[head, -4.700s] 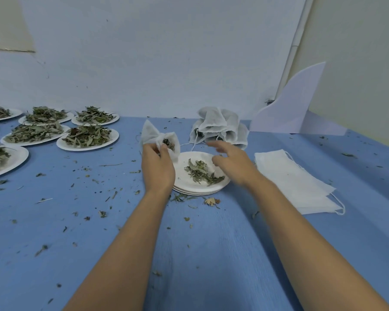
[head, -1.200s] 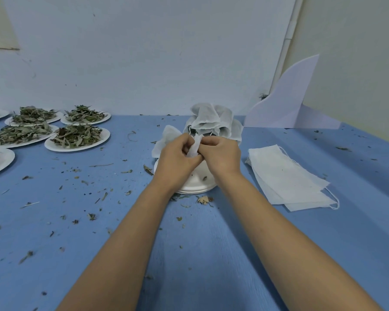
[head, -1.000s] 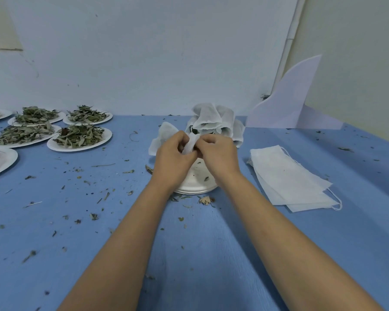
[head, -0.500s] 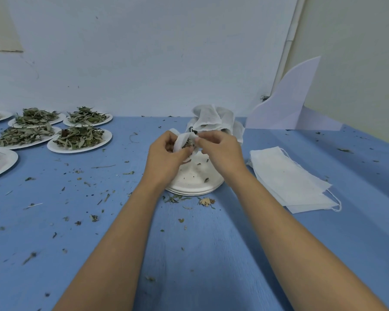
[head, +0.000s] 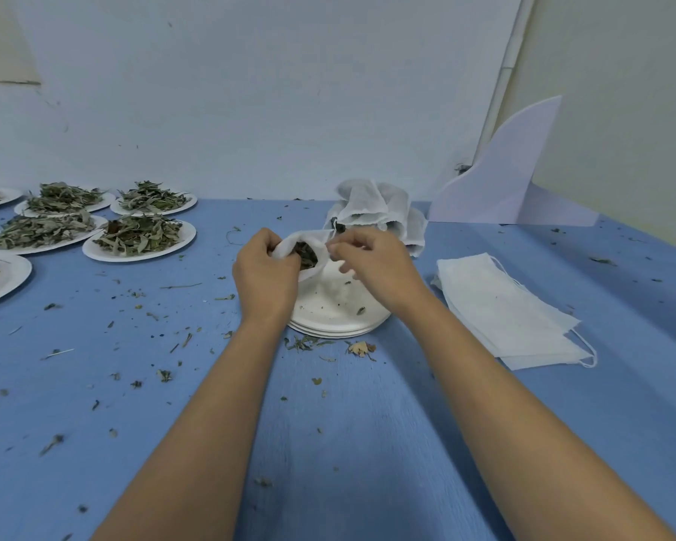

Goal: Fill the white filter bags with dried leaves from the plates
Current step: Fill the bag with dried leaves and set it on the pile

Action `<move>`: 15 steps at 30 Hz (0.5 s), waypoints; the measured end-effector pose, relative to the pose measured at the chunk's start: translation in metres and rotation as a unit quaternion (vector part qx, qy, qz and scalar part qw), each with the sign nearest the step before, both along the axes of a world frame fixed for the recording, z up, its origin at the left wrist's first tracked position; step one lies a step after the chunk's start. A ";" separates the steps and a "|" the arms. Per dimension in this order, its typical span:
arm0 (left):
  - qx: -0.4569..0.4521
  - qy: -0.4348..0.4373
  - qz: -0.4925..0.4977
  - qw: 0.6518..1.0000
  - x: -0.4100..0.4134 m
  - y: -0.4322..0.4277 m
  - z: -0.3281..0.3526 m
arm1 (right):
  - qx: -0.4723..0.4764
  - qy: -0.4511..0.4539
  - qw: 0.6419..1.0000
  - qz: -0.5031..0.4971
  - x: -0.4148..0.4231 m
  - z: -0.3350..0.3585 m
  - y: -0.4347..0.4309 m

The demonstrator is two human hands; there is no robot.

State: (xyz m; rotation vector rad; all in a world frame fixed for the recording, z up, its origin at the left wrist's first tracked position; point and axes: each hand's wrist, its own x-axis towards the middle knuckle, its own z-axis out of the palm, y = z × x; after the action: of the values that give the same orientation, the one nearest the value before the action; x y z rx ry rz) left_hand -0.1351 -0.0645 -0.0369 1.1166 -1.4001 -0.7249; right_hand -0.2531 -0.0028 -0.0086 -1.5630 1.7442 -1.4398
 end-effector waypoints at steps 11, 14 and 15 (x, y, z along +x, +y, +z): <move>0.049 0.095 -0.104 0.989 -0.003 0.006 0.003 | 0.282 0.241 0.928 0.040 -0.031 0.002 0.008; 0.072 0.122 -0.119 0.983 -0.003 0.008 0.004 | 0.272 0.255 0.927 0.036 -0.034 0.000 0.006; 0.077 0.127 -0.119 0.982 -0.003 0.008 0.004 | 0.266 0.261 0.927 0.031 -0.034 -0.002 0.005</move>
State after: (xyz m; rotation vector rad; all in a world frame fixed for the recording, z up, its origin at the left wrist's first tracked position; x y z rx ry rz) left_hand -0.1378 -0.0566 -0.0325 0.9428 -1.2864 -1.1233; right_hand -0.2870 0.0017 -0.0111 -1.7449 2.1099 -0.4493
